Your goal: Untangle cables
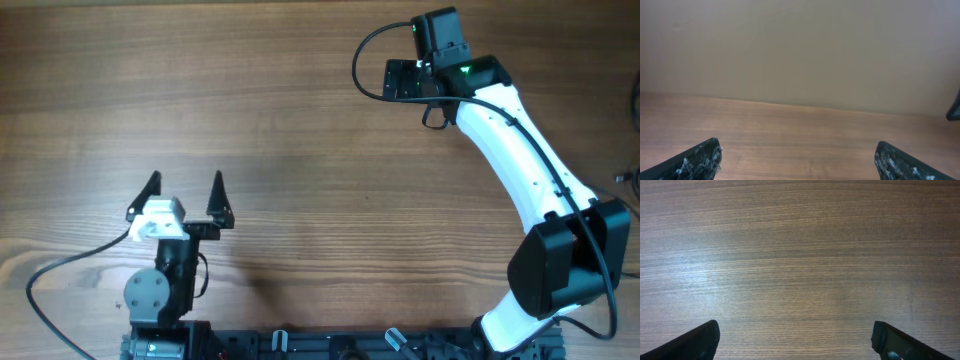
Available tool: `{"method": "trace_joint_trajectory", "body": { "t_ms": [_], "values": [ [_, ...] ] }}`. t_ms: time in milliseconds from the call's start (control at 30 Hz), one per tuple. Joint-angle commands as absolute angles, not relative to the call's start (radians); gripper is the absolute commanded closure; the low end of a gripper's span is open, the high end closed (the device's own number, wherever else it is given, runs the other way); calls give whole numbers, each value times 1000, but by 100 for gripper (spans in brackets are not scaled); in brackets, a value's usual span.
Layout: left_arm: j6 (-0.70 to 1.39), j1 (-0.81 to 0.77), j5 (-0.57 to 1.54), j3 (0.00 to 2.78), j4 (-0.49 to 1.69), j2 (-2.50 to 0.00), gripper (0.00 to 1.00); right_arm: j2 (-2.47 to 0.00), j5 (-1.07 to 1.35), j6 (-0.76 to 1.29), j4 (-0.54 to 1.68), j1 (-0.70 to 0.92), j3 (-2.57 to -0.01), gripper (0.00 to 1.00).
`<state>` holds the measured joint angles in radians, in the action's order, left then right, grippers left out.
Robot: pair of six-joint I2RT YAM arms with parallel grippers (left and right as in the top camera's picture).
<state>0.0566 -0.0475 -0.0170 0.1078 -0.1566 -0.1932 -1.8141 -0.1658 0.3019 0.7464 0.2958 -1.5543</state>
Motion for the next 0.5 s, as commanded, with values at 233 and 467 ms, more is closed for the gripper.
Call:
{"method": "trace_joint_trajectory", "body": {
  "t_ms": [233,467],
  "values": [
    [145,-6,-5,15,-159,-59,0,-1826,-186,316,744,297,-1576,0],
    [143,-6,-5,6,-162,-3,0,-1826,-186,316,744,297,-1576,0]
  ]
}}
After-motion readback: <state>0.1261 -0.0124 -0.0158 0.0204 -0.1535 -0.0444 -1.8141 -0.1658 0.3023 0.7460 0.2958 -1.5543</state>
